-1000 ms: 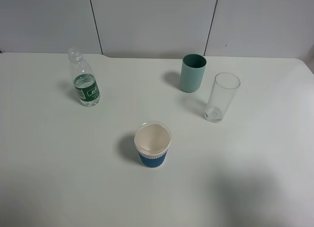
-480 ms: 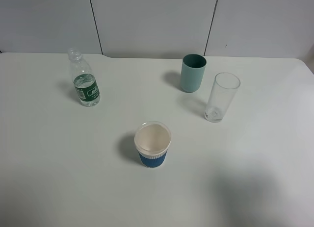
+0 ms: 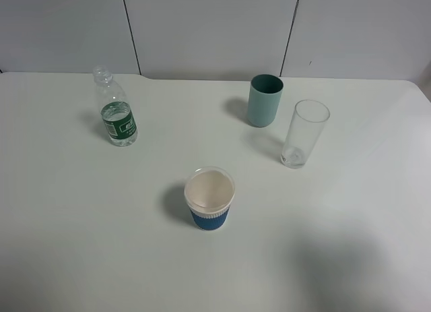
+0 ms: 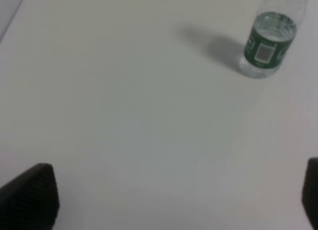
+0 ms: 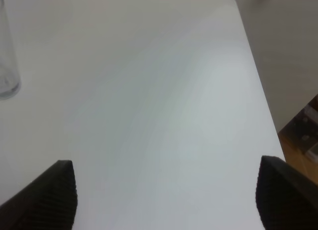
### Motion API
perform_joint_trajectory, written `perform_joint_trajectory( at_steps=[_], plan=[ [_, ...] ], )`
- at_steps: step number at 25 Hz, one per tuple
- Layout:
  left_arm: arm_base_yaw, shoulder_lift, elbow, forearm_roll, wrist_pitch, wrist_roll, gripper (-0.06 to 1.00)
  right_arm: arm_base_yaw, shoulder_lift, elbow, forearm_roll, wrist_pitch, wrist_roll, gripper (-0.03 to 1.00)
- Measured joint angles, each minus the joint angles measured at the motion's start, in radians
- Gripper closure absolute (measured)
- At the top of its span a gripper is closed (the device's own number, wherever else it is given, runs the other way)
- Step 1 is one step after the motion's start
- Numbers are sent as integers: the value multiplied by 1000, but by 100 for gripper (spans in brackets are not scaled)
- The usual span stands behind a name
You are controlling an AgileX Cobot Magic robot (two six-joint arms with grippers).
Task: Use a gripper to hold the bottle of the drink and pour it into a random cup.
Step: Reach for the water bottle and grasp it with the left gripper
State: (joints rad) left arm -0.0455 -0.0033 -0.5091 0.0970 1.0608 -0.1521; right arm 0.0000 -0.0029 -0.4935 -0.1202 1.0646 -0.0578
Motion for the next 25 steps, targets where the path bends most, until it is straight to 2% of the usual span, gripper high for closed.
perform_joint_trajectory(
  at_steps=[25],
  plan=[
    [0, 0, 0, 7, 1, -12, -5, 0, 0, 0, 0, 0, 0, 23]
  ],
)
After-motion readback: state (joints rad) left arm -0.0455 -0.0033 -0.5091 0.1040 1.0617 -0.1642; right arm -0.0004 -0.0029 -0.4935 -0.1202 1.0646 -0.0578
